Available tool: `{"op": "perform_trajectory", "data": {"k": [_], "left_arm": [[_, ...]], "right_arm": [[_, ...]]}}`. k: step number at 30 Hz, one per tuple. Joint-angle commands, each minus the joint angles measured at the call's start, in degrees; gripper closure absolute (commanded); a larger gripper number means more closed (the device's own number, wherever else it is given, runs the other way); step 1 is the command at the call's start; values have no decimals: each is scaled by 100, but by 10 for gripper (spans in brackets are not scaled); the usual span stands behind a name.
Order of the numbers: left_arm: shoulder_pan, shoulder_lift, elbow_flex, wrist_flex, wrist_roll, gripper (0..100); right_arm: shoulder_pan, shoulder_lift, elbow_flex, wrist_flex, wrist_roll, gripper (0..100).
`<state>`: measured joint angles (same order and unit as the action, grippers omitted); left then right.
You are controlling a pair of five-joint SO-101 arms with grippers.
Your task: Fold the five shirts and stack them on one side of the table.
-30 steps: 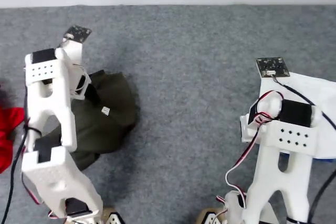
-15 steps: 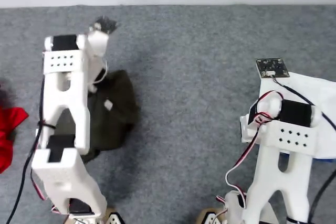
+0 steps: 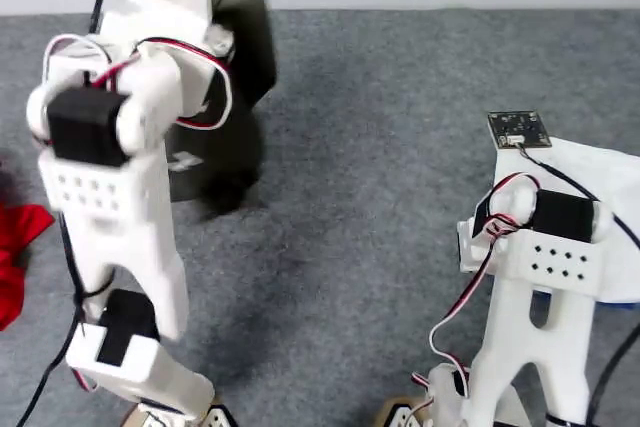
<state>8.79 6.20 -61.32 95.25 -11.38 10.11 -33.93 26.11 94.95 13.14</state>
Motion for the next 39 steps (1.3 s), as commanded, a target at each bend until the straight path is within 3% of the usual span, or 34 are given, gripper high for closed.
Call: {"op": "perform_trajectory", "data": {"k": [1, 6, 10, 21, 26, 33, 39], "left_arm": [[519, -360, -848, -475, 70, 986], [791, -404, -963, -185, 70, 986], [360, -343, -840, 580, 79, 986], [-1160, -747, 3873, 527, -176, 984], [-2145, -738, 4963, 501, -659, 983], [-3675, -800, 4919, 519, -853, 829], [-4396, -1160, 4945, 527, -870, 823]], "right_arm": [[-57, -101, -26, -84, 70, 987], [-57, -110, 440, -514, 70, 989], [-66, -119, 501, -655, 70, 988], [-66, -110, 501, -1059, 70, 987], [-127, -110, 484, -1059, 79, 987], [-1420, -101, 484, -1051, 299, 899], [-2747, -92, 484, -1262, 290, 877]]}}
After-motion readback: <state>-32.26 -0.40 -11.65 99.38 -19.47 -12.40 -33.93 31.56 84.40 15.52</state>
